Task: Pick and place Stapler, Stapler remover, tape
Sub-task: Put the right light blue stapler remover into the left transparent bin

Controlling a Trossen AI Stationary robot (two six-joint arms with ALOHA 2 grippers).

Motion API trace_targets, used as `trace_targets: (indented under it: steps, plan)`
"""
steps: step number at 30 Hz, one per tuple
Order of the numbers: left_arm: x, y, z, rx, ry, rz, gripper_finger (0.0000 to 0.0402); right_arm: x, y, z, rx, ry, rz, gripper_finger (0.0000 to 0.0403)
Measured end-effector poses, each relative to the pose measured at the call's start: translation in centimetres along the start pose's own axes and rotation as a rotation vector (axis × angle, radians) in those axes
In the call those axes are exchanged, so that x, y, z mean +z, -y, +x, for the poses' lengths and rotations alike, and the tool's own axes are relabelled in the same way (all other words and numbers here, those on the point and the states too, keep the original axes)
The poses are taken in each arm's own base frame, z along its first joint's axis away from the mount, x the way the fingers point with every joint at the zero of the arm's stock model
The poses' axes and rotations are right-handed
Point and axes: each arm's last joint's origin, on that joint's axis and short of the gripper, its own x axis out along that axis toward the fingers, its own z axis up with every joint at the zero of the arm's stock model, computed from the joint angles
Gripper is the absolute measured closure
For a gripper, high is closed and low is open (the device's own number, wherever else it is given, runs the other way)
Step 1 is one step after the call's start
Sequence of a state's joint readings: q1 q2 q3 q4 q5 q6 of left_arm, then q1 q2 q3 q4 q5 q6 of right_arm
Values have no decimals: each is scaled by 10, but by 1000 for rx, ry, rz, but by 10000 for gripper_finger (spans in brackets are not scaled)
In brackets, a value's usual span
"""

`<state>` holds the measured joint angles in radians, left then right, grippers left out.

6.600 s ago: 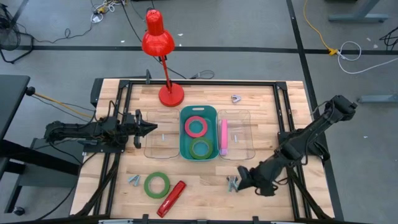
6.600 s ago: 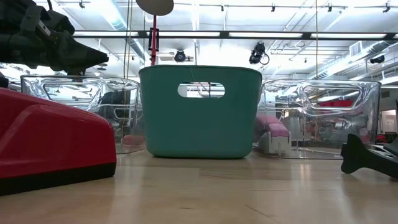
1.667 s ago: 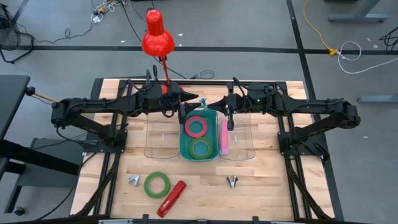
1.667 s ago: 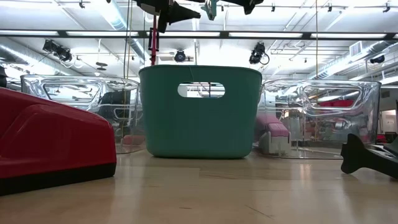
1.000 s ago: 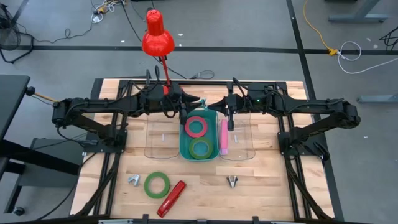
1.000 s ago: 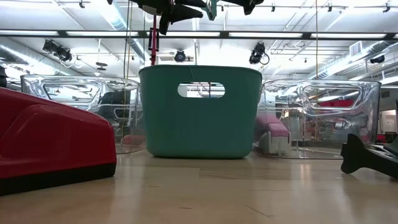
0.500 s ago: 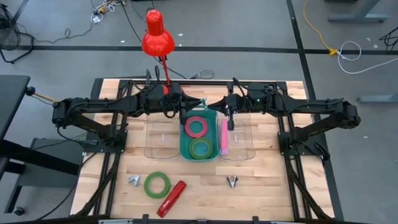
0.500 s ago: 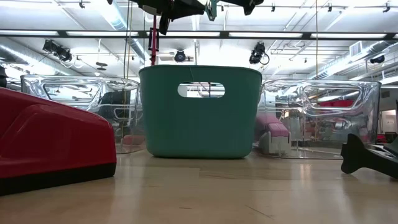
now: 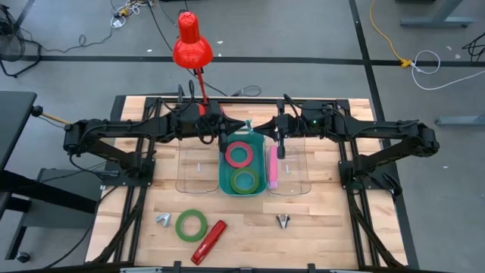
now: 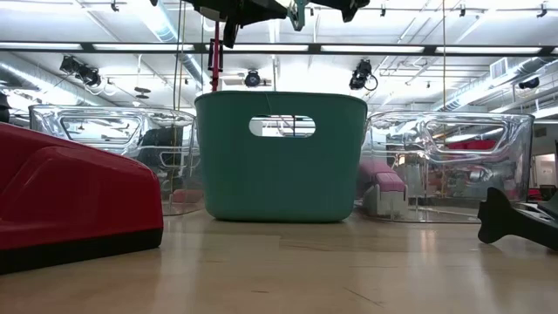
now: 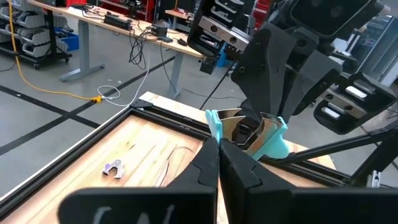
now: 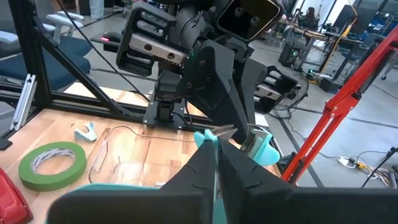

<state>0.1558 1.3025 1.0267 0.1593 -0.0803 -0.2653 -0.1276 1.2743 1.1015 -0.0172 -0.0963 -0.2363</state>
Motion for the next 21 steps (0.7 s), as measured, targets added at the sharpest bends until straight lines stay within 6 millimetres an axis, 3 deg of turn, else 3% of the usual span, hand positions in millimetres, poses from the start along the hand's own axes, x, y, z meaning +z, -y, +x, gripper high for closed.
trace_targets:
  steps: [13,21]
  plan:
    - [-4,-1,-4,16,-62,29,400,6,1,0,-14,63,12,319]
    - [17,2,-26,51,-259,123,401,7,3,-1,-24,78,11,282]
